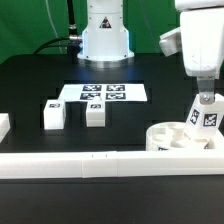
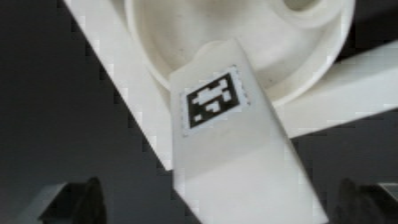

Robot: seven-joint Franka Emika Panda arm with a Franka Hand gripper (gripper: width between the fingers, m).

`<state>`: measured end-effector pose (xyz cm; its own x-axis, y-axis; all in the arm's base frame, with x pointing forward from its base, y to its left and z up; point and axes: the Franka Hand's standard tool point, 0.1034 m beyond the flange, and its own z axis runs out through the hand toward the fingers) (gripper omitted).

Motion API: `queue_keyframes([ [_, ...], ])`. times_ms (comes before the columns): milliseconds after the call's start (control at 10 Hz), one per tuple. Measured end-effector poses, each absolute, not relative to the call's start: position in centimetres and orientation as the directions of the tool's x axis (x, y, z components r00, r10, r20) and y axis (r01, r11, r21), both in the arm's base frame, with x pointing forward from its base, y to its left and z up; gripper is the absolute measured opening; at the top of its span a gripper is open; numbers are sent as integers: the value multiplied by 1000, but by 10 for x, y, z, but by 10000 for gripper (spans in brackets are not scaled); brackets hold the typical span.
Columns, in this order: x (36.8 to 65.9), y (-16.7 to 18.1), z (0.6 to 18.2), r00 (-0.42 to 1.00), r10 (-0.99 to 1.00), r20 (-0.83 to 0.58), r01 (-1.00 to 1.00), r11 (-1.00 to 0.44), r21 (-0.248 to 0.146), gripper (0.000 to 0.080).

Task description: Assemble stool

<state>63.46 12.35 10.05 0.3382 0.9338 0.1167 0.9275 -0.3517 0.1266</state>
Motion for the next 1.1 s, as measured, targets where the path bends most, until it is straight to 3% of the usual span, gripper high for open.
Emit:
queue_keyframes([
  [200, 635, 120, 100, 207, 975, 86, 965, -218, 145, 649],
  [500, 637, 118, 91, -30, 1000, 1, 991, 30, 128, 649],
  [900, 636, 117, 85, -32, 999, -6, 992, 32, 120, 649],
  [1100, 636, 117, 84, -29, 1000, -7, 992, 30, 120, 391],
])
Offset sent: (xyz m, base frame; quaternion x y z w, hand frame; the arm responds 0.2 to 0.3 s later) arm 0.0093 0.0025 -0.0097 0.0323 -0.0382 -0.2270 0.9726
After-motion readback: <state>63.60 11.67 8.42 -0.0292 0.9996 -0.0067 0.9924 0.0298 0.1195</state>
